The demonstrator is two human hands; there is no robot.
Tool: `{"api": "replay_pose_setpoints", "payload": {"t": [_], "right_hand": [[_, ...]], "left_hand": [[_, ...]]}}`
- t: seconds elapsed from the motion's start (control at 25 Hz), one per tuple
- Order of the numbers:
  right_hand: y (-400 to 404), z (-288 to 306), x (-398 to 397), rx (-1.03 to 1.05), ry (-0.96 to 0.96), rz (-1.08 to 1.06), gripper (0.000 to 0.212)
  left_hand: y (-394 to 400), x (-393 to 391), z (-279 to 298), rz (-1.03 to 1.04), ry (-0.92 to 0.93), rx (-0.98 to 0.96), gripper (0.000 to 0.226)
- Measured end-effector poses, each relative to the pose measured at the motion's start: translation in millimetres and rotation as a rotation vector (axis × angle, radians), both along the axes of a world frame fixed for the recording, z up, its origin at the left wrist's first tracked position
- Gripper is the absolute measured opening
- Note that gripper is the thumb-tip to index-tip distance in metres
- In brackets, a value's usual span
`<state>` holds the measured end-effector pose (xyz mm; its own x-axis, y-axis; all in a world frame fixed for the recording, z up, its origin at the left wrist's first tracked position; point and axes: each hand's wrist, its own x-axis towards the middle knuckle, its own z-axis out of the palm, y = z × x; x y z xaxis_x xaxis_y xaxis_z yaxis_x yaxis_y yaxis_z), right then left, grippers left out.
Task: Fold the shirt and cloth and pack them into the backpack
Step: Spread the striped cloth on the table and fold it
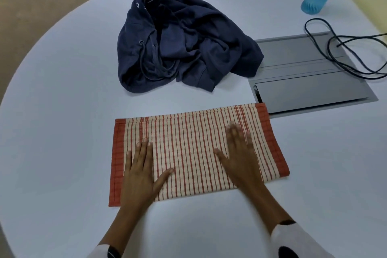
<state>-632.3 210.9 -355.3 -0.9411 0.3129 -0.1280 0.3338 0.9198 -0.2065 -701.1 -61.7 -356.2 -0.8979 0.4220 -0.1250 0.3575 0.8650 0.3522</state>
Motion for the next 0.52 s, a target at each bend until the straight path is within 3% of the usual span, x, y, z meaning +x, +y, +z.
{"api": "replay_pose_setpoints", "payload": {"t": [0.12,0.24,0.32,0.4,0.52], "right_hand": [[49,2,21,0.027,-0.036,-0.147,0.085],[61,6,25,-0.02,-0.026,-0.143,0.088],[55,13,25,-0.083,0.031,-0.221,0.079],[51,23,27,-0.13,0.126,-0.442,0.06],[55,40,29,-0.073,0.107,-0.613,0.048]], "left_hand": [[-2,1,1,-0.003,-0.003,-0.016,0.091],[-1,1,1,-0.006,-0.011,-0.012,0.091],[-1,2,2,-0.005,-0.014,-0.007,0.09],[-3,3,-1,-0.002,-0.012,0.002,0.088],[-8,6,-4,0.006,0.007,0.037,0.077]]}}
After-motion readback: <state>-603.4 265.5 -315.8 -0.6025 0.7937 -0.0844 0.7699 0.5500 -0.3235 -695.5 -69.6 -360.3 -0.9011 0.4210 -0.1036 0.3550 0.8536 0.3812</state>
